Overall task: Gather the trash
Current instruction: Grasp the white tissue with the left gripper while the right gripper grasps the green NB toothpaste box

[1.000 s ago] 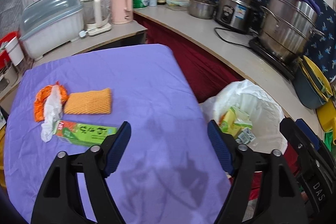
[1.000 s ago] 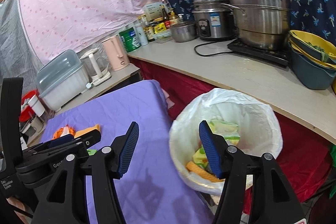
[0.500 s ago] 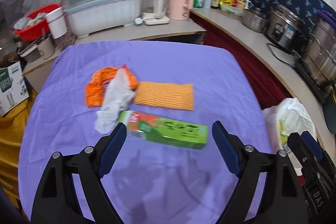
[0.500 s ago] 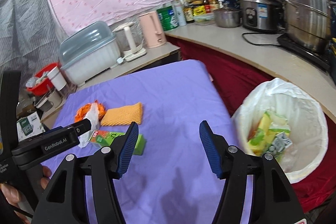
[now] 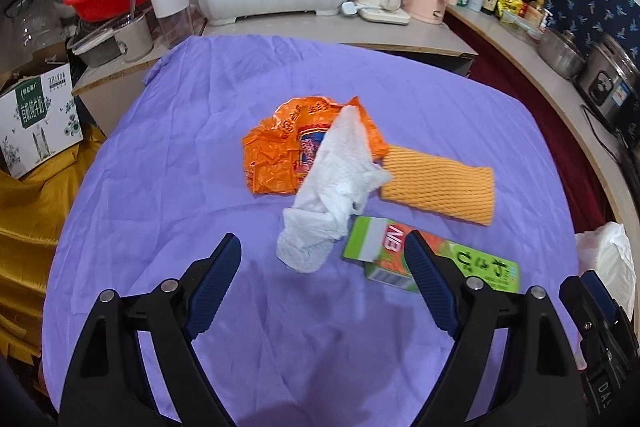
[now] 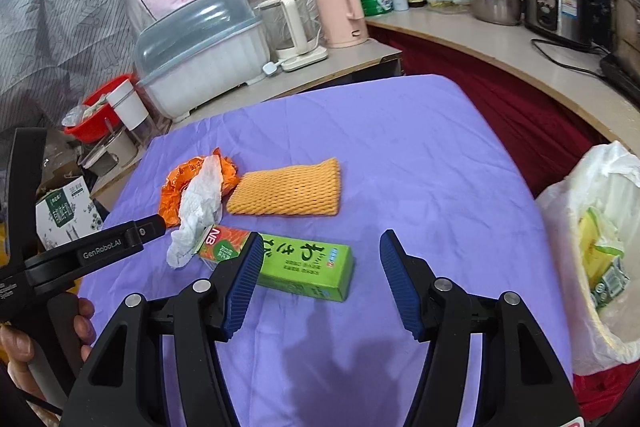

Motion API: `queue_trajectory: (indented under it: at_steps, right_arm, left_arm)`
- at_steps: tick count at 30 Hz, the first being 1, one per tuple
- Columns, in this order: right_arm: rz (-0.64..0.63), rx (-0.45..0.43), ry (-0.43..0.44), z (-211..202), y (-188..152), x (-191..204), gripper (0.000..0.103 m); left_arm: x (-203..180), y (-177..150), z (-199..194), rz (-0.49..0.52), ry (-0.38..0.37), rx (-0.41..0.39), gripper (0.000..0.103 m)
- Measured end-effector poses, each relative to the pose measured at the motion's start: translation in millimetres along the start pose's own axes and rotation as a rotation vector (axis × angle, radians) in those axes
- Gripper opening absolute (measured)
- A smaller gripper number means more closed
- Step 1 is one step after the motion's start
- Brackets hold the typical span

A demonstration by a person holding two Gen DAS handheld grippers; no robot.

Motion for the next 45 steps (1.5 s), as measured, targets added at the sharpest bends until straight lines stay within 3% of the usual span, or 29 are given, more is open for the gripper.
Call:
queue_trajectory:
  at_steps: [14,22,27,30,45]
  right_arm:
    - [-0.006,0.092,0.046,82,12,-3,0.059]
    - [-0.009,0.150,0.068,103,0,-6,0.059]
    - [0.000,0.162,0.082,102,-8,-3,0.059]
    - [0.007,0.170,0.090,98,-13,-2,0.059]
    - [-0.041,0.230,0.147,38,-75,29,0.059]
  left_arm:
    - [-20,15,74,-0.010,-0.018,0.110,0.078]
    - [-25,13,88,0.010,-0.014,0.117,0.053]
    - [-28,9,82,0.020,-0.038,0.125,0.028]
    - [-27,4,77,0.020,-0.044,0.129,0.021]
    - [4,-53,32,-0.007,-0.043,0.159,0.018]
Point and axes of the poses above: each gripper's, at about its wrist camera, not at the fingertips, and z roughly the way its jaws point, x to its left, y to its top, the point moved 10 cm from there along z, roughly the way its jaws point, and after that the axes turned 13 degrees about y, right-handed, at the moved point
